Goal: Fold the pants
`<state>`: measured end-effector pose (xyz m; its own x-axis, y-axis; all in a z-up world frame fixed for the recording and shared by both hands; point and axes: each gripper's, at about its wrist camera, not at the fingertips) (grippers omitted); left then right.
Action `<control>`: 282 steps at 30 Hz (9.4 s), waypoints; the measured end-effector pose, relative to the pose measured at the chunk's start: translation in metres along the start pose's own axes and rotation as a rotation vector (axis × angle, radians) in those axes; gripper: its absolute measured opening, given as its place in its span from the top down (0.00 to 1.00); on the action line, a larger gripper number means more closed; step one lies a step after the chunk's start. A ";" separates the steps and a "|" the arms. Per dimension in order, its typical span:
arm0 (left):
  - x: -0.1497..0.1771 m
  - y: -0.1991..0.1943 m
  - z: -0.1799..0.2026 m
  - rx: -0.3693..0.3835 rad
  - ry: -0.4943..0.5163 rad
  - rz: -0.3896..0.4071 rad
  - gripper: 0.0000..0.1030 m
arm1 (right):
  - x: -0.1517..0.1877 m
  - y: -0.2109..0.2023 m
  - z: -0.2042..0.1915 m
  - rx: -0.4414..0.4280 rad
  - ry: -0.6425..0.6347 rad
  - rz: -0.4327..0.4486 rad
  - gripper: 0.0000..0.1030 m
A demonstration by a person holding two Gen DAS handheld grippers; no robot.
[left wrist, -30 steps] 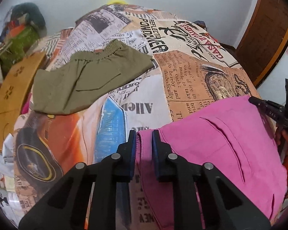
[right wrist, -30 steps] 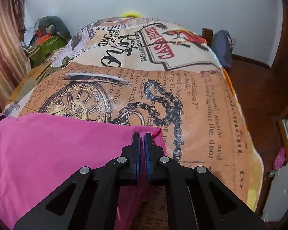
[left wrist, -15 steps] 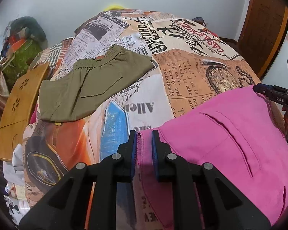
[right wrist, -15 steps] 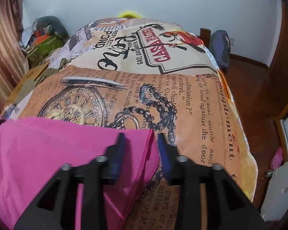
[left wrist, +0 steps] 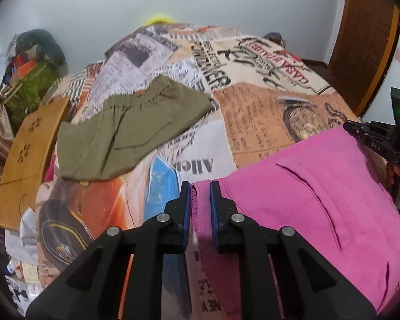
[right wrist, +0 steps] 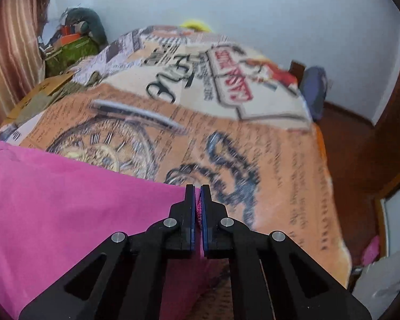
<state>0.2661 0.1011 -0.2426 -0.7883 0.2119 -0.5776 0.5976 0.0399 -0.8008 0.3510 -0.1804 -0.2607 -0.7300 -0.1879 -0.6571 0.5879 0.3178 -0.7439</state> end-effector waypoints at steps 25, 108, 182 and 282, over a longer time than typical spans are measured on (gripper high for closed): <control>-0.041 0.005 0.041 0.160 0.040 -0.059 0.65 | -0.016 -0.029 -0.084 -0.285 0.000 -0.136 0.56; 0.111 -0.079 0.047 0.487 -0.563 -0.083 0.33 | 0.104 -0.133 -0.091 -0.295 0.062 -0.114 0.55; -0.004 -0.126 0.170 0.142 0.133 0.161 0.86 | 0.102 -0.120 -0.054 -0.292 0.106 -0.178 0.55; 0.013 -0.002 0.027 0.071 0.012 -0.100 0.96 | 0.060 -0.112 -0.035 -0.158 0.157 -0.071 0.43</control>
<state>0.2509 0.0774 -0.2529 -0.8414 0.2224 -0.4926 0.5037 -0.0078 -0.8639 0.2292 -0.1944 -0.2130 -0.8202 -0.0723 -0.5676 0.4801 0.4526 -0.7514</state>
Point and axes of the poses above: each gripper's, at about its wrist camera, not at the fingertips, and y roughly the way its jaws point, z to its right, x to its underside, and after that the axes turned 11 degrees about y, right-handed
